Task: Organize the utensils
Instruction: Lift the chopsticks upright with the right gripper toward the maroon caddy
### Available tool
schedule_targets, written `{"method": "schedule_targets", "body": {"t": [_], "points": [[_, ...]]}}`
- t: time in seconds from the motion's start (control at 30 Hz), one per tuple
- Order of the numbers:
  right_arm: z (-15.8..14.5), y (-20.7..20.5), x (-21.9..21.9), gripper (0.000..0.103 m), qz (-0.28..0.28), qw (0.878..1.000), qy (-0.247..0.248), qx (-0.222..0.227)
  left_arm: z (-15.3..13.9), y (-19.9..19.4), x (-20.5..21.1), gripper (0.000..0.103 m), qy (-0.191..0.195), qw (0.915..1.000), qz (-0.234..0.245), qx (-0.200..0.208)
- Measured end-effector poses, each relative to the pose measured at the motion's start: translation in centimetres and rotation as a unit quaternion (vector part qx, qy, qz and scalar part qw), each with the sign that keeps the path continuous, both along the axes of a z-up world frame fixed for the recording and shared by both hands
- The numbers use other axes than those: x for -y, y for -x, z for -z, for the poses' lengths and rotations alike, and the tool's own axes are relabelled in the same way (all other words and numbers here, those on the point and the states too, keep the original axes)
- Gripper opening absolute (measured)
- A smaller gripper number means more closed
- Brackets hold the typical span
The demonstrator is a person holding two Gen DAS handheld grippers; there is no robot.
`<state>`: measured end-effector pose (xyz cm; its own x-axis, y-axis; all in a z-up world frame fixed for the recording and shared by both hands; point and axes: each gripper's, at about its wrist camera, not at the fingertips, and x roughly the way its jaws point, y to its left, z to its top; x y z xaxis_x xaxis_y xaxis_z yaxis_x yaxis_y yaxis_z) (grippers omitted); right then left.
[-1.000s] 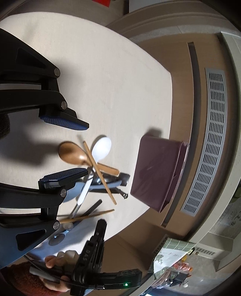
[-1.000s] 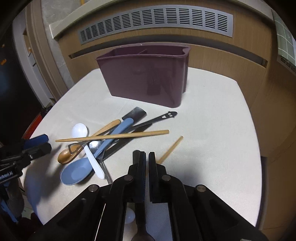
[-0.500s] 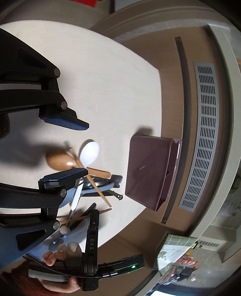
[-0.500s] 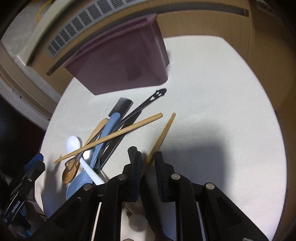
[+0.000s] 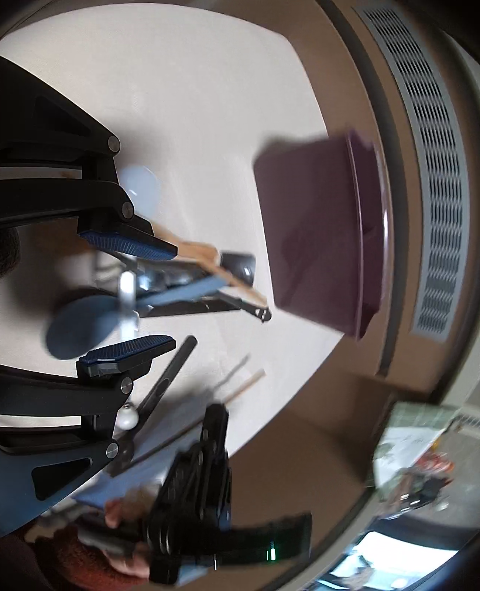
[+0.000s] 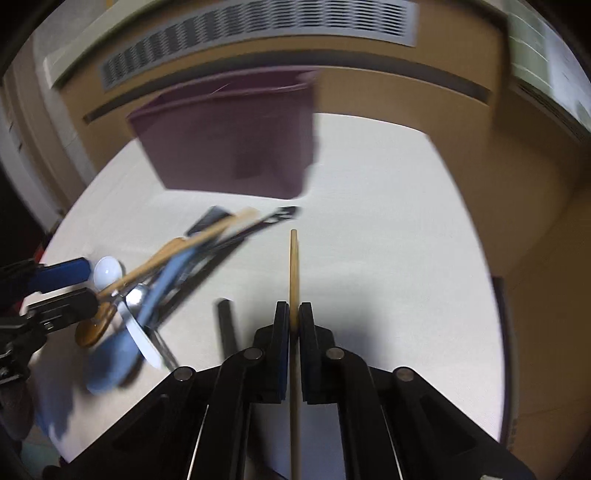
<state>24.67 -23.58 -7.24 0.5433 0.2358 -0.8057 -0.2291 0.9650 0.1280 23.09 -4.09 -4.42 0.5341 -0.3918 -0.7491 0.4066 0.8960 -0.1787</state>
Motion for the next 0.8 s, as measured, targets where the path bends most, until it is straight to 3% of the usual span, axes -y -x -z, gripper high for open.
{"method": "schedule_targets", "body": {"t": [0.1, 0.17, 0.37, 0.57, 0.63, 0.7, 0.8], "points": [[-0.1, 0.9, 2.3, 0.004, 0.009, 1.000, -0.029, -0.002, 0.4, -2.0, 1.3, 0.043, -0.029, 0.9996, -0.001, -0.003], [0.1, 1.4, 3.2, 0.004, 0.009, 0.999, -0.045, -0.003, 0.5, -3.2, 1.1, 0.043, -0.024, 0.9994, -0.011, -0.021], [0.3, 2.2, 3.8, 0.004, 0.003, 0.999, -0.051, 0.011, 0.6, -4.6, -0.2, 0.041, -0.059, 0.9973, -0.035, -0.024], [0.5, 1.6, 3.2, 0.004, -0.003, 0.997, -0.071, 0.008, 1.3, -6.2, 0.2, 0.032, -0.056, 0.9966, 0.013, -0.059], [0.6, 1.5, 3.0, 0.004, -0.005, 0.997, -0.071, 0.006, 1.5, -6.8, 1.0, 0.018, -0.082, 0.9949, 0.020, -0.055], [0.6, 1.4, 2.8, 0.004, -0.005, 0.998, -0.070, 0.004, 1.8, -7.4, 1.5, 0.018, -0.094, 0.9935, 0.022, -0.060], [0.4, 1.4, 2.8, 0.004, -0.006, 0.997, -0.071, 0.003, 1.9, -8.7, 1.3, 0.018, -0.081, 0.9932, 0.017, -0.081]]}}
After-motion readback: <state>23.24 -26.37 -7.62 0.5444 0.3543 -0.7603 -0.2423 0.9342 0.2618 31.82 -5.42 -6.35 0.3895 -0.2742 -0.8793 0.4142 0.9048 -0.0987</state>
